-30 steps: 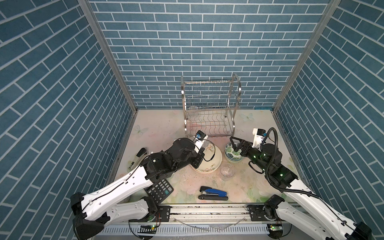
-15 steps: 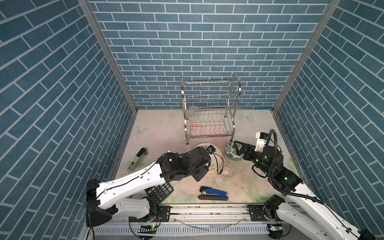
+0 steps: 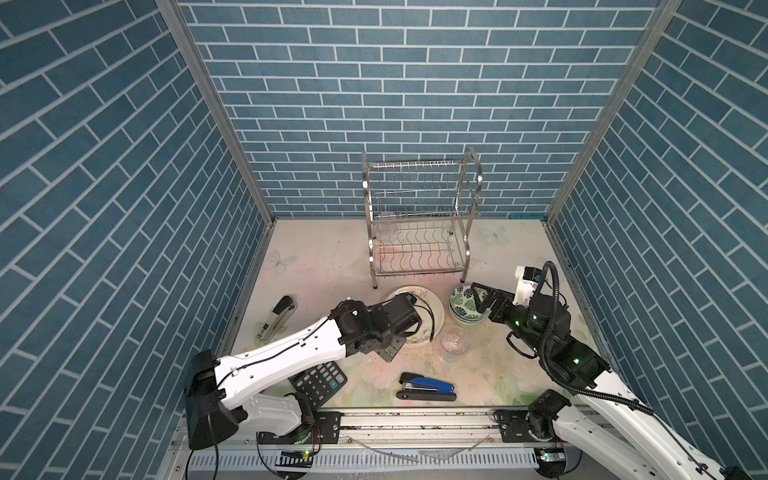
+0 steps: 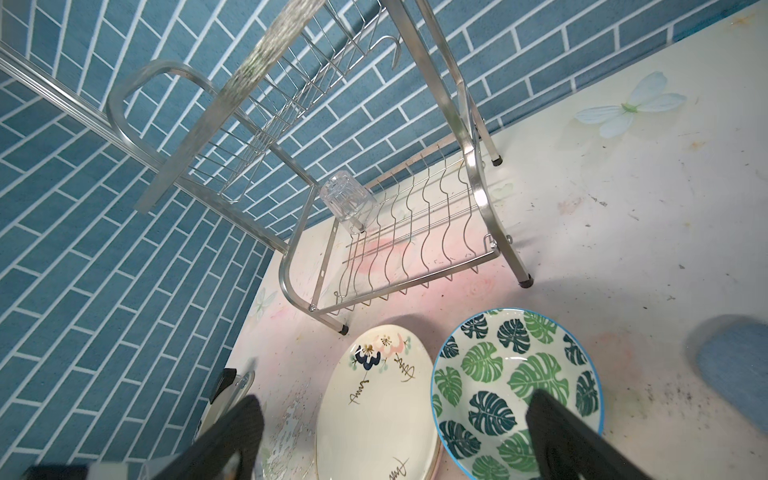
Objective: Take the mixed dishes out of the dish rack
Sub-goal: 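Carry the clear cup with the left gripper toward the table beside the plates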
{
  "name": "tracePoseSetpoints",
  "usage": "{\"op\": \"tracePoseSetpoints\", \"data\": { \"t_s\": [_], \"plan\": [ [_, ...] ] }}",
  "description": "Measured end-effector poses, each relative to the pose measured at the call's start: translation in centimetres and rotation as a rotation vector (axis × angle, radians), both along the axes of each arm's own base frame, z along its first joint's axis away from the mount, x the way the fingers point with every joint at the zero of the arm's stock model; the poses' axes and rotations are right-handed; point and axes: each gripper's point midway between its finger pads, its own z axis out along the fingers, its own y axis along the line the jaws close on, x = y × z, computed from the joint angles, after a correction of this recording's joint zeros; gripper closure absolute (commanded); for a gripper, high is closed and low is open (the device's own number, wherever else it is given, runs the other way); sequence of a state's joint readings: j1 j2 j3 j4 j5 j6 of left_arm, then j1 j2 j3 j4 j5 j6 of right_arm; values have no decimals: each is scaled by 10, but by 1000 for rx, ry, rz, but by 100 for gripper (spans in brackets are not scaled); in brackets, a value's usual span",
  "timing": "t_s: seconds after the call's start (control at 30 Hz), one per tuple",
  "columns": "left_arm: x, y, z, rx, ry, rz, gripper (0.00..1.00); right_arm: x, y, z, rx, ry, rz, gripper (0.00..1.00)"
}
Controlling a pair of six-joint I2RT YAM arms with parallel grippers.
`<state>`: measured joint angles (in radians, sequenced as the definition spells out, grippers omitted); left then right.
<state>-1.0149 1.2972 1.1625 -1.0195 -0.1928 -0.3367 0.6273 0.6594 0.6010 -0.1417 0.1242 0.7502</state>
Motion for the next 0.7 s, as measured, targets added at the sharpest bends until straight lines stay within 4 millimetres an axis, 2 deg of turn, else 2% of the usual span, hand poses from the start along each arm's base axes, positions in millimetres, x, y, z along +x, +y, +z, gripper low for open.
{"op": "tracePoseSetpoints", "data": {
  "t_s": [0.13,0.27,0.47,0.7],
  "plan": [
    [23,24,-1,8,-2,129,100,0,-1,0,-1,0,-3,1],
    [41,32,-7,30,9,195,100,0,0,0,3,-4,-2,1],
    [71,26,-30,98,55,226,100,-2,-2,-4,6,-10,-3,1],
    [97,17,-44,121,92,236,100,-6,-5,-9,-5,-18,-2,1]
  ]
}}
